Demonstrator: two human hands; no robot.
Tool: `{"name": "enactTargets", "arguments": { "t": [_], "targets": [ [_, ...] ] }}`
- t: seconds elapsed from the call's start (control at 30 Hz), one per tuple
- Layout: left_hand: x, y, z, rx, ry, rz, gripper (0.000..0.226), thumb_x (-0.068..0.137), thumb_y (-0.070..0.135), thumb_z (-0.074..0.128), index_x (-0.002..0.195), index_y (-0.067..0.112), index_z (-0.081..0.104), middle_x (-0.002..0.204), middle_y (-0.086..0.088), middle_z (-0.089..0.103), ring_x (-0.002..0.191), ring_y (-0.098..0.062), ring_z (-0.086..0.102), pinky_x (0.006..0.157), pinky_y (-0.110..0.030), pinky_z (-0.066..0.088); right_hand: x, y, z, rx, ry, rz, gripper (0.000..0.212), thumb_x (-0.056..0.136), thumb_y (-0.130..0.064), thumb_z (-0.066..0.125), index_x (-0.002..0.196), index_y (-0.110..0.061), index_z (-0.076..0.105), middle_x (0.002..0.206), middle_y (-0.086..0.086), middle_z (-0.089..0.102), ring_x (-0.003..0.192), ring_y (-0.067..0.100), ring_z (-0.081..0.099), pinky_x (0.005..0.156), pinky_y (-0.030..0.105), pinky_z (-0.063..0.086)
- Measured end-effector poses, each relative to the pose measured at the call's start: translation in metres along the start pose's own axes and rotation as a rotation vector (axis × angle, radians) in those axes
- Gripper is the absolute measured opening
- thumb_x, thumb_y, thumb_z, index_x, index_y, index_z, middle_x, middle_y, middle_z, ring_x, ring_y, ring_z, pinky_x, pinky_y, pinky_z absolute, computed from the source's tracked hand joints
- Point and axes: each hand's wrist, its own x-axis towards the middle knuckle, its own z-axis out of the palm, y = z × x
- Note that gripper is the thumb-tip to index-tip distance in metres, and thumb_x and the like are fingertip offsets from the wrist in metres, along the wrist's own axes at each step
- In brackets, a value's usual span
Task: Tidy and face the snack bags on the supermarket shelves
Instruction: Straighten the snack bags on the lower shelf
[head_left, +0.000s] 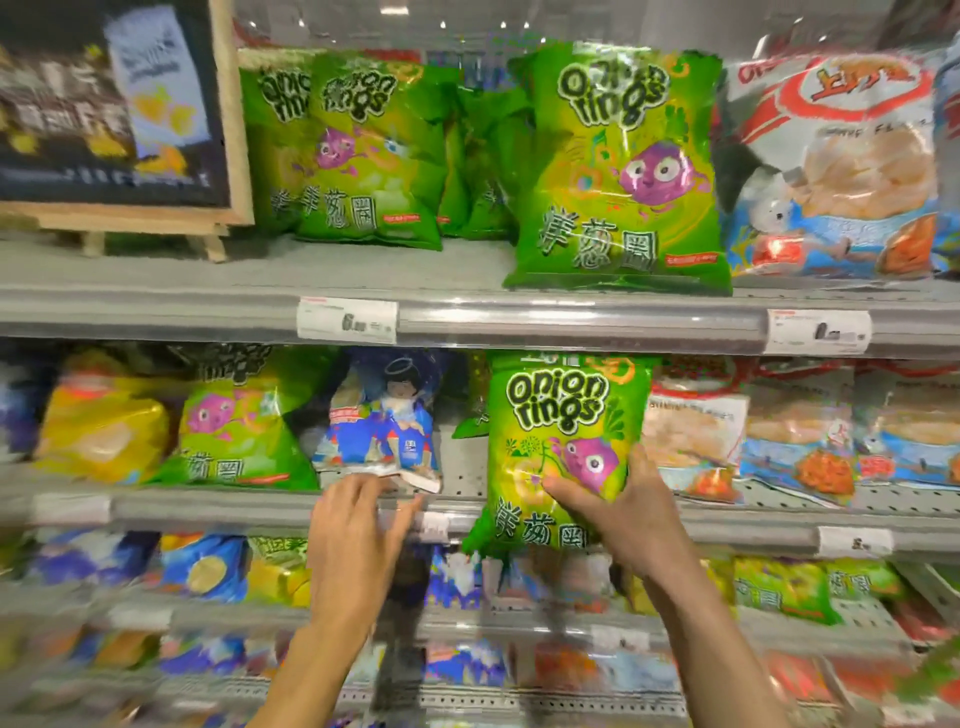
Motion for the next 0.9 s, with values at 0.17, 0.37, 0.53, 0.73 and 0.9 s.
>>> {"name": "enactTargets", "arguments": {
  "t": [0.17, 0.37, 0.53, 0.73, 0.9],
  "targets": [
    [0.004, -0.027, 0.001, 0.01, -0.052, 0.13, 0.036, 0.091, 0.048, 0.053, 0.089, 0.015, 0.069, 0.091, 0.0, 0.06, 0.087, -0.023, 0.053, 0.076, -0.035, 0.042, 0.035, -0.021, 0.04, 0.054, 0.081, -0.013, 0.062, 0.068, -0.029, 0.094, 0.117, -0.011, 0.061, 0.097, -0.004, 0.071, 0.084, 0.013, 0.067, 0.077, 0.025, 0.048],
    [0.007, -0.032, 0.008, -0.066, -0.063, 0.135, 0.029, 0.09, 0.044, 0.054, 0.086, 0.018, 0.065, 0.088, 0.004, 0.058, 0.082, -0.022, 0.052, 0.072, -0.036, 0.041, 0.05, -0.007, 0.062, 0.171, -0.016, 0.094, 0.058, 0.069, -0.028, 0.094, 0.116, -0.019, 0.061, 0.104, -0.007, 0.075, 0.094, 0.009, 0.072, 0.083, 0.02, 0.055],
    [0.009, -0.026, 0.009, -0.065, -0.079, 0.074, 0.031, 0.089, 0.048, 0.054, 0.085, 0.019, 0.064, 0.086, 0.006, 0.055, 0.083, -0.02, 0.05, 0.071, -0.037, 0.043, 0.057, 0.009, 0.046, 0.056, -0.012, 0.141, 0.062, 0.068, -0.037, 0.093, 0.117, -0.017, 0.06, 0.106, -0.005, 0.072, 0.099, 0.015, 0.069, 0.094, 0.037, 0.055],
    [0.008, -0.02, 0.008, -0.067, -0.077, 0.031, 0.023, 0.08, 0.037, 0.075, 0.084, 0.018, 0.064, 0.085, 0.005, 0.054, 0.082, -0.022, 0.051, 0.069, -0.041, 0.046, 0.061, 0.019, 0.038, -0.026, -0.044, 0.138, 0.071, 0.07, -0.047, 0.089, 0.124, -0.015, 0.055, 0.11, -0.004, 0.069, 0.106, 0.02, 0.066, 0.096, 0.04, 0.052],
    [0.007, -0.017, 0.007, -0.07, -0.056, 0.01, 0.024, 0.08, 0.036, 0.077, 0.083, 0.017, 0.062, 0.086, 0.006, 0.052, 0.083, -0.02, 0.048, 0.071, -0.038, 0.043, 0.067, 0.019, 0.037, -0.075, -0.121, 0.146, 0.08, 0.072, -0.049, 0.087, 0.134, -0.013, 0.051, 0.124, 0.005, 0.068, 0.117, 0.027, 0.063, 0.105, 0.046, 0.047]
  ]
}}
